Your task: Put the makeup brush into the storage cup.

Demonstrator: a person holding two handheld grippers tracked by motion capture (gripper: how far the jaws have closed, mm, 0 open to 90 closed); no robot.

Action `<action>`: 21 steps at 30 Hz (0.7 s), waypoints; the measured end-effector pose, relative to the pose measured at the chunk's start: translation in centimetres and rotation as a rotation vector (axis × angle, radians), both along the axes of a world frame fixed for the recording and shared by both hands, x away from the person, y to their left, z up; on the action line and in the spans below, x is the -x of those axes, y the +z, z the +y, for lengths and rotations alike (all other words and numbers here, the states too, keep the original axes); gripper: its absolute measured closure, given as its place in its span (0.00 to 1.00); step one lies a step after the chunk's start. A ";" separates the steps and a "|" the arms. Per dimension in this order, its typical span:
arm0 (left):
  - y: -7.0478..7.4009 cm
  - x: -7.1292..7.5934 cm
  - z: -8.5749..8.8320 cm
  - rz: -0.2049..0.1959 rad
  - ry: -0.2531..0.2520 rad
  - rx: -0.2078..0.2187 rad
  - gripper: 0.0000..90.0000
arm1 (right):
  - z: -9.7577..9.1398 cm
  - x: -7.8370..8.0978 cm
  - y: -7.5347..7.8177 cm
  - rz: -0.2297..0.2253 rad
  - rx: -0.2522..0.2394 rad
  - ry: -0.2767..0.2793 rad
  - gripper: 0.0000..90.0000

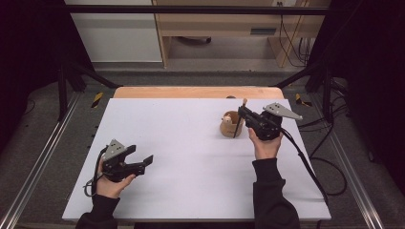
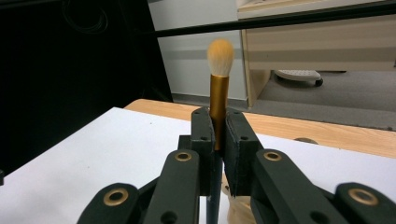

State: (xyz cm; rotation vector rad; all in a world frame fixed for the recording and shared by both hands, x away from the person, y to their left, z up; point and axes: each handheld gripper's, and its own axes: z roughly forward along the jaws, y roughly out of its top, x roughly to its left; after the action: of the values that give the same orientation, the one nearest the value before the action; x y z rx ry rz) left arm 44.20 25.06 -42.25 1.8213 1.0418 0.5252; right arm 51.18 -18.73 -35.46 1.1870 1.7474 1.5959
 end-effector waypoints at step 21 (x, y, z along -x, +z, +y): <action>0.3 0.0 0.3 -0.008 -0.002 0.003 0.21 | -0.3 -2.5 0.9 -0.009 0.038 -0.046 0.93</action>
State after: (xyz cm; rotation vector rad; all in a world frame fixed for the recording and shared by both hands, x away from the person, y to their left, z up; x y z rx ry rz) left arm 44.20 25.39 -41.96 1.8161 1.0353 0.5287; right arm 53.69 -19.06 -34.52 1.1918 1.7246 1.5324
